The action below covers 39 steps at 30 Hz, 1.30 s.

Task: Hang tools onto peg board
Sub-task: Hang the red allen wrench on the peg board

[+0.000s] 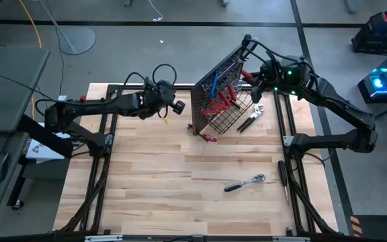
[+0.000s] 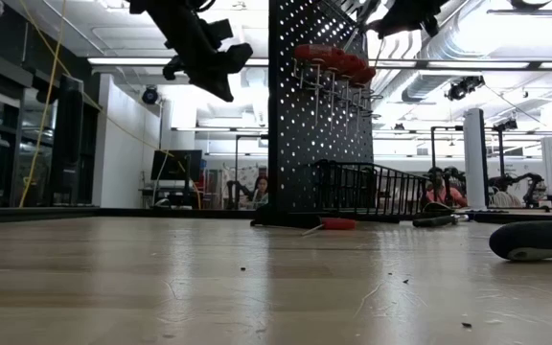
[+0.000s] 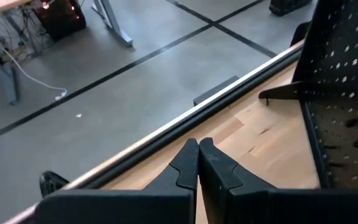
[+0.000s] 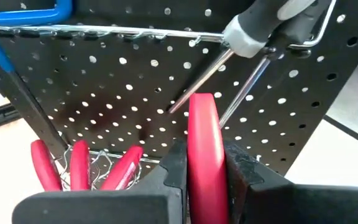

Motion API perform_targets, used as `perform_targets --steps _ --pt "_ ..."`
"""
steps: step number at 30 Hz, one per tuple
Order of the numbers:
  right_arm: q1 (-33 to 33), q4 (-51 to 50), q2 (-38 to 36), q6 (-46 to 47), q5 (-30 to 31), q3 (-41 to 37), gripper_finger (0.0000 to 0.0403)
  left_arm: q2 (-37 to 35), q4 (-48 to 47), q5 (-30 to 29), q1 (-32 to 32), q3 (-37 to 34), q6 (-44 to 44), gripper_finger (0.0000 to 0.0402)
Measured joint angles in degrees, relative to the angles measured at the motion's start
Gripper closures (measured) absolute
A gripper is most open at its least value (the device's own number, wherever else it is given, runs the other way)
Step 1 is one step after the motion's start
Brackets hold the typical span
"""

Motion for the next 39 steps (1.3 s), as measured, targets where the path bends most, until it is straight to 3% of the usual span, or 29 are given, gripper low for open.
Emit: perform_targets --steps 7,21,31,34,39 --pt "0.32 0.0 0.35 0.13 0.44 0.0 0.0362 0.0 2.76 3.54 1.87 0.0 2.94 0.0401" --pt "0.27 -3.48 7.61 -7.96 -1.99 0.0 0.0362 0.0 8.65 3.81 3.4 0.0 3.42 0.0401" --pt "-1.35 -5.1 8.28 -9.41 -3.13 0.02 0.0362 0.0 12.57 3.9 3.35 0.0 1.47 0.0401" --pt "-2.25 -6.02 8.17 -7.77 -6.35 0.02 0.0321 0.0 13.08 3.88 3.38 0.0 1.41 0.0401" --pt "-3.23 -8.11 8.17 -7.86 -9.78 0.02 0.0203 0.0 13.0 3.88 3.22 0.0 1.43 0.0401"
